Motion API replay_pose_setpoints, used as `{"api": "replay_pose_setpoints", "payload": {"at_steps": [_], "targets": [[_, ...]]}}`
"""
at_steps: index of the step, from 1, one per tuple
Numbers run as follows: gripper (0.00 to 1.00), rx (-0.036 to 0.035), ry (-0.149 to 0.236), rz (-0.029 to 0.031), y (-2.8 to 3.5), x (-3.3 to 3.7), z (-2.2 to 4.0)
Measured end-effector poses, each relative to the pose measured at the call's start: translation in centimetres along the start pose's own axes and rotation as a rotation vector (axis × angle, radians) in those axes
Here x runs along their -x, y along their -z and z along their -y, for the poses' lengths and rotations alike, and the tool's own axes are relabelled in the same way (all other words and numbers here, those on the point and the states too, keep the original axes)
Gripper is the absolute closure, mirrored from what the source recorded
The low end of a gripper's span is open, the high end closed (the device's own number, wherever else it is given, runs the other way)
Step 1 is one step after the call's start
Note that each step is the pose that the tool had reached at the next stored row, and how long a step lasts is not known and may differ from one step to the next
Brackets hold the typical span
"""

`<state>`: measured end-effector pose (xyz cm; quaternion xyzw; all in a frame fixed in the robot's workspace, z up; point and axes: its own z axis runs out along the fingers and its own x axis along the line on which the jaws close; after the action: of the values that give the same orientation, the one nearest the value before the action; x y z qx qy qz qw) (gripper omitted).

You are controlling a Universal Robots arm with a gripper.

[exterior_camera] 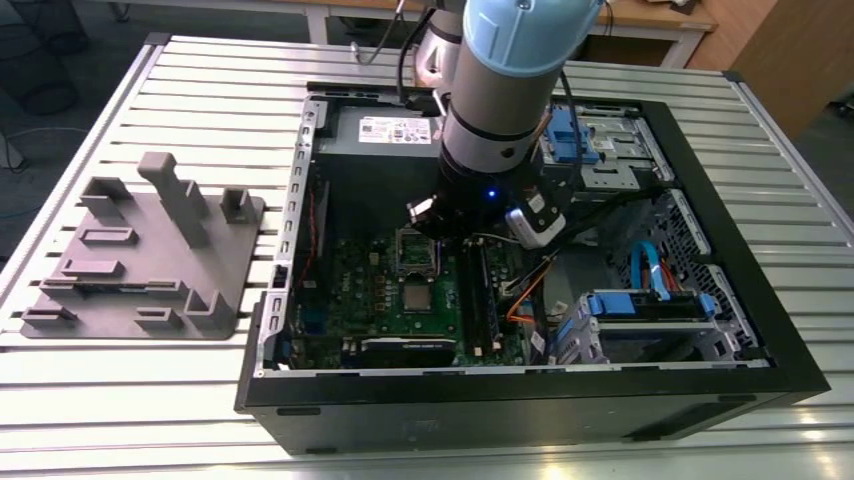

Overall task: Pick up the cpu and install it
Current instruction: 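Close the cpu cover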

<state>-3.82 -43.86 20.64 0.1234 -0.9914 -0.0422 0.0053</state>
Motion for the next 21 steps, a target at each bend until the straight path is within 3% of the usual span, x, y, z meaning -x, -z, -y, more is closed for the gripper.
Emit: {"api": "replay_pose_setpoints", "payload": {"at_steps": [15, 21], "targets": [[0.89, 0.0, 0.0, 0.0001, 0.04, 0.47, -0.19], [0.89, 0.0, 0.0, 0.0002, -0.01, 0.64, -0.86]]}}
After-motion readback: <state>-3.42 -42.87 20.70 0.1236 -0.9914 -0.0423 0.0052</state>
